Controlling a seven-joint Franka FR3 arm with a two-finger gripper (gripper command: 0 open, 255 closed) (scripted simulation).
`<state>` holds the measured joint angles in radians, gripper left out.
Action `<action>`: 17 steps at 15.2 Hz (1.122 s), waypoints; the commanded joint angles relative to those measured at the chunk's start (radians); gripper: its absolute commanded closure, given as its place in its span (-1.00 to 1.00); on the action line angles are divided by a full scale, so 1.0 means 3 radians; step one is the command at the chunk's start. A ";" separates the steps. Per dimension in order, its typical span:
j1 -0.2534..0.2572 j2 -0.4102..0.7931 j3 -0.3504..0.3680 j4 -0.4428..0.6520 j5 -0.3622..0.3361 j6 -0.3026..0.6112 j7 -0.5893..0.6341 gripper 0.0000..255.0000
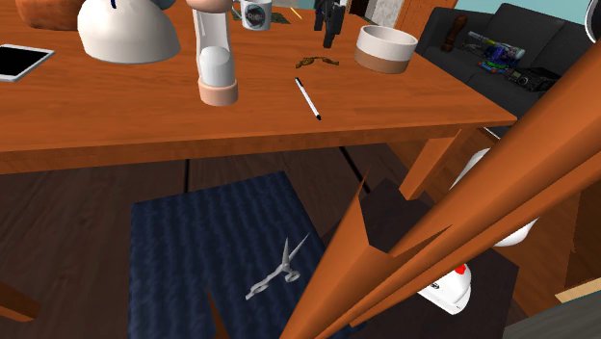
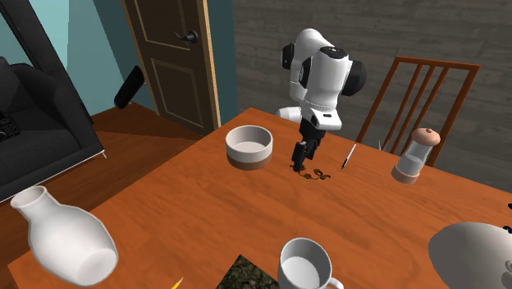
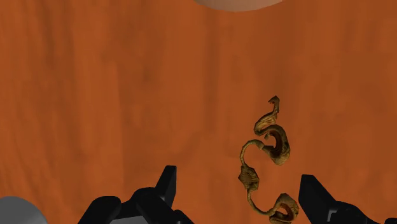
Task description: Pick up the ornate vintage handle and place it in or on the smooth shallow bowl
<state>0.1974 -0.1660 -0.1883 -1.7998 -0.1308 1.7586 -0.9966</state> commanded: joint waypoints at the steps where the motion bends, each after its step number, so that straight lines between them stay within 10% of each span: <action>1: -0.0003 -0.0003 -0.0006 -0.0093 -0.0003 0.0091 -0.0003 -1.00; 10: -0.0007 -0.0002 -0.0011 -0.0162 -0.0005 0.0161 -0.0001 -1.00; 11: -0.0007 -0.0002 -0.0011 -0.0162 -0.0005 0.0161 -0.0001 1.00; 17: -0.0007 -0.0002 -0.0011 -0.0162 -0.0005 0.0161 -0.0001 1.00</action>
<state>0.1954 -0.1666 -0.1916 -1.8483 -0.1323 1.8070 -0.9971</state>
